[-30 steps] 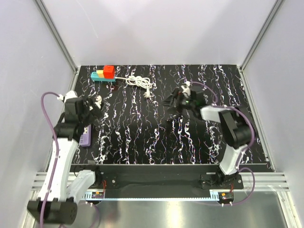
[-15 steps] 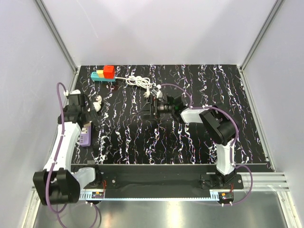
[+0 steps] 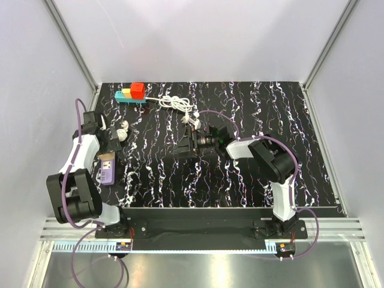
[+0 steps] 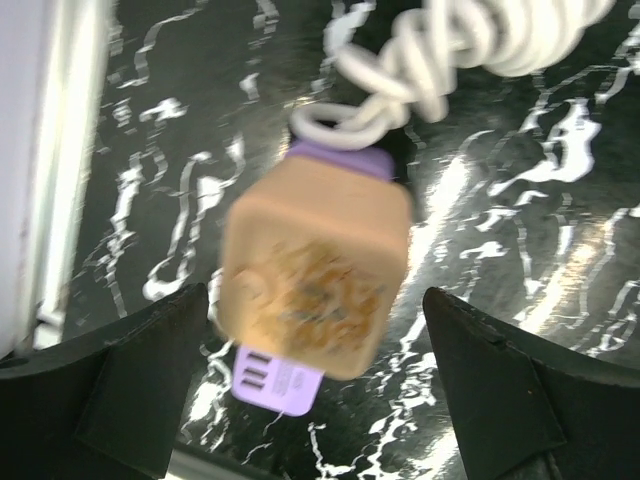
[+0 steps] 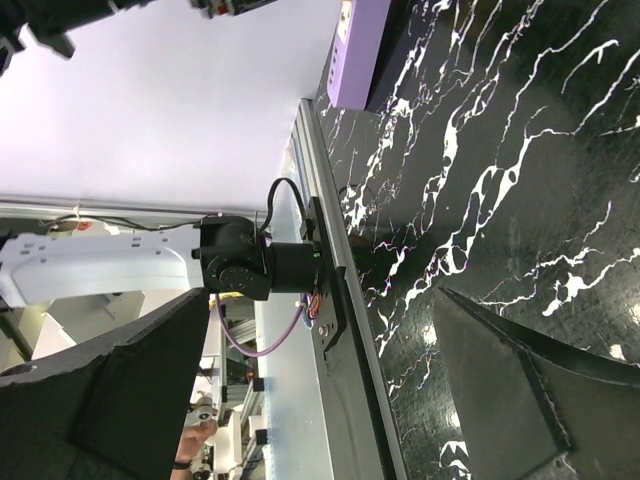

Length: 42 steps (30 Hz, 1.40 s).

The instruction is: Pull the plug off the socket

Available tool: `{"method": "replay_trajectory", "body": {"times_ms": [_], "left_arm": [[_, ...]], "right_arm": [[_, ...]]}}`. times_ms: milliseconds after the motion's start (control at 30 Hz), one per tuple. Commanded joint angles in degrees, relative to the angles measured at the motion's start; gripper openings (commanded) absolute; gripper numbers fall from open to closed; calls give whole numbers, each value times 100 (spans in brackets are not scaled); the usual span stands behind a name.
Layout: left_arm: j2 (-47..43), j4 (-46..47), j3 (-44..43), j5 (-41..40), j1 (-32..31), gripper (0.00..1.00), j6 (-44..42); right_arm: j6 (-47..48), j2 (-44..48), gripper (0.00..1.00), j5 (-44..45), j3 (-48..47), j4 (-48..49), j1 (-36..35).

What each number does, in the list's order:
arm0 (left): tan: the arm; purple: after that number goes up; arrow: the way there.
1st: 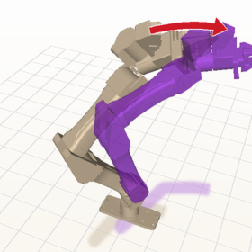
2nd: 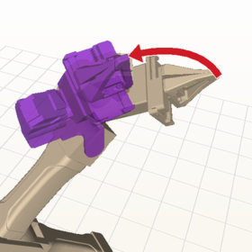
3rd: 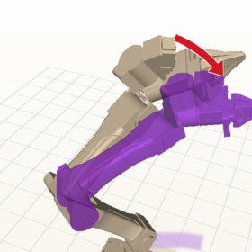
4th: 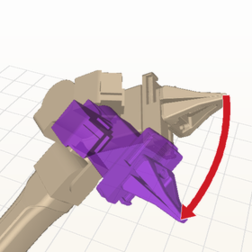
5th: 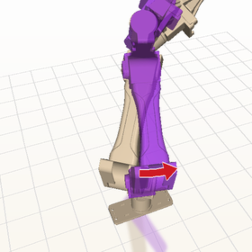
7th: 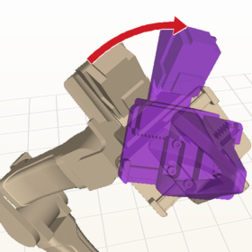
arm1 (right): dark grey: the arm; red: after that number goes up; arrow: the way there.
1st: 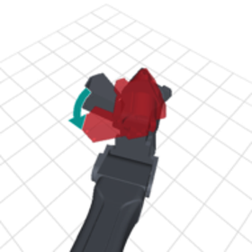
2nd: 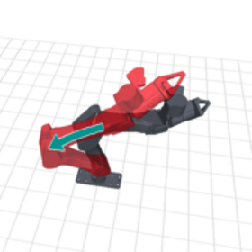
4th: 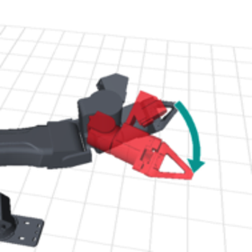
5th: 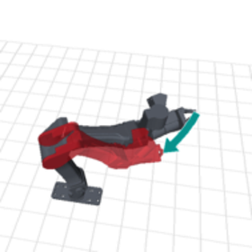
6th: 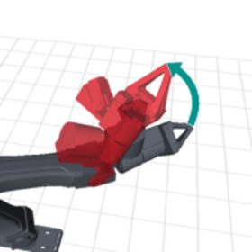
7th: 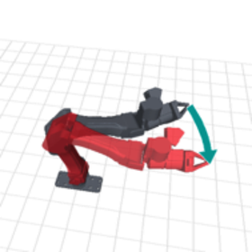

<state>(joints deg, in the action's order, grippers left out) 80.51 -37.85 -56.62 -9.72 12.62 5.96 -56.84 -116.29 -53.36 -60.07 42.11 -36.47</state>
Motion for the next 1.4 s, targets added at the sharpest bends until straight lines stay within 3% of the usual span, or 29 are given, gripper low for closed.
{"method": "replay_trajectory", "body": {"times_ms": [0, 167, 267, 333, 367, 467, 633, 800, 1033, 1200, 1367], "left_arm": [[79, 277, -297, 488, 3, 93, -138], [228, 365, -297, 479, 3, 84, -209], [263, 374, -306, 471, 3, 70, -191], [281, 374, -314, 497, -5, 67, -174], [307, 366, -323, 540, -5, 58, -156], [334, 339, -350, 751, -5, 45, -77], [194, 225, -253, 1270, -14, 32, 379], [70, 251, 115, 2007, -40, 17, 880], [-158, 295, 362, 2149, -251, 11, 1021], [-237, 365, 450, 2360, -286, 10, 1118], [-378, 366, 503, 2307, -287, 9, 1109]], "right_arm": [[-64, -16, 100, -183, 31, 543, -36], [-170, -131, 100, -210, 31, 720, -36], [-152, -166, 100, -183, -13, 685, -36], [-117, -209, 100, -183, -74, 615, -44], [-99, -210, 100, -140, -83, 562, -45], [155, -245, 100, 9, -215, 124, -62], [620, -315, 100, 203, -575, -702, -211], [683, -692, 100, 554, -979, -862, -606], [385, -1580, 99, 1353, -1972, -871, -1283], [209, -2405, 92, 1574, -3016, -1247, -1661], [42, -2688, 90, 2039, -3335, -1398, -1802]]}}
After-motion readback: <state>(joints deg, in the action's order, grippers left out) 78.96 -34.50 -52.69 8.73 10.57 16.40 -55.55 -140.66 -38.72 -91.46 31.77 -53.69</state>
